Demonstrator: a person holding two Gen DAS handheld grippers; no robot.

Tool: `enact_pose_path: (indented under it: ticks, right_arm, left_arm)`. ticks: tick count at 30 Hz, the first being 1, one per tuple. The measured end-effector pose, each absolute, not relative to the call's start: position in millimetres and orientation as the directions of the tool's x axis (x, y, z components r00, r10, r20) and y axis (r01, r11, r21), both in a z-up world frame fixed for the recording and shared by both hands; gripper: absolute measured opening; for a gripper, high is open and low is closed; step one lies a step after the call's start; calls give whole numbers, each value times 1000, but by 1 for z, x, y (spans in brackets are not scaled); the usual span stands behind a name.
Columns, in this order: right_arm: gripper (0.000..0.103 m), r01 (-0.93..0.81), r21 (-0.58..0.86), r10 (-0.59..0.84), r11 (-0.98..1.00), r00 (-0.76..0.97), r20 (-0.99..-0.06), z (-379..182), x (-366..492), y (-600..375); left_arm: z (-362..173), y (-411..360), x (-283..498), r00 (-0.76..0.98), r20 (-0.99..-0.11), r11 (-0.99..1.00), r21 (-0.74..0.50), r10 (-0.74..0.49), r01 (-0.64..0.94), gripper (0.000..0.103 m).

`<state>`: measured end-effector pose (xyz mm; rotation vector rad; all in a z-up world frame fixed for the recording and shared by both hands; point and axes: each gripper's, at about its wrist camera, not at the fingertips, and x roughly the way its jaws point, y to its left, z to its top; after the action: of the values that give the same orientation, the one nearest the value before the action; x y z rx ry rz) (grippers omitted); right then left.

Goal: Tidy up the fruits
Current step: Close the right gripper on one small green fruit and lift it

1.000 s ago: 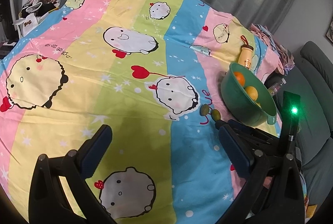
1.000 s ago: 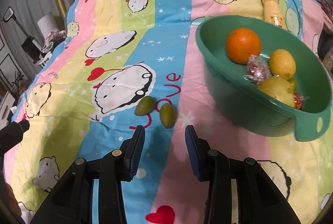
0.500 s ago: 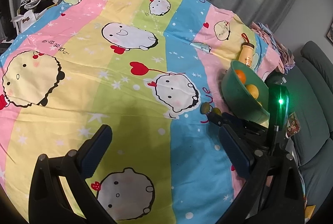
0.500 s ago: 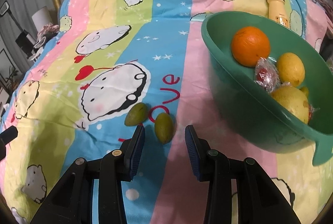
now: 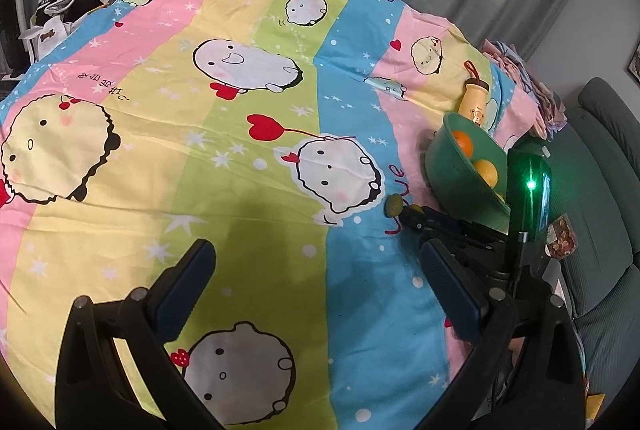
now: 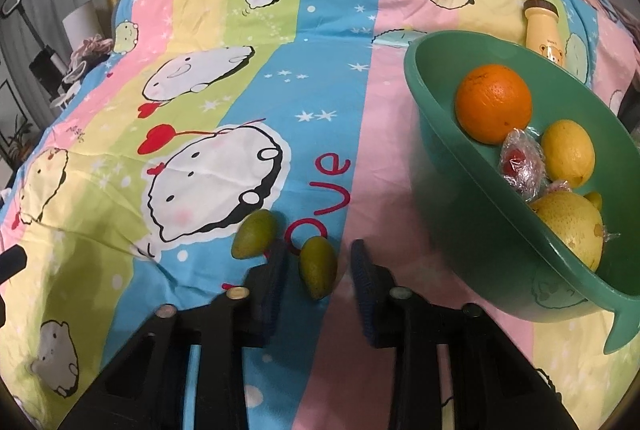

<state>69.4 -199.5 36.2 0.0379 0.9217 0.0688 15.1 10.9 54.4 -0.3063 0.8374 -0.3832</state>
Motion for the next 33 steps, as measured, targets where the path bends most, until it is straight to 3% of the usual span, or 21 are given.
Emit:
enact_pose_path:
  ticks: [2,17,33]
  right_arm:
    - [20,-40,67,78,997,601,-796,36,70,-202]
    - [20,-95,247,252,964,620,-743,54,45,-220]
    - [20,-201,334,378,921,668,-641,82,-11,-241]
  left_arm:
    - [54,11,15,607,-657,887,-412,-447,207,103]
    - [53,2,12,604,-670,898,-379,-432,222,103]
    - [47,-39,2,622,-715,944,-185,-321,274,103]
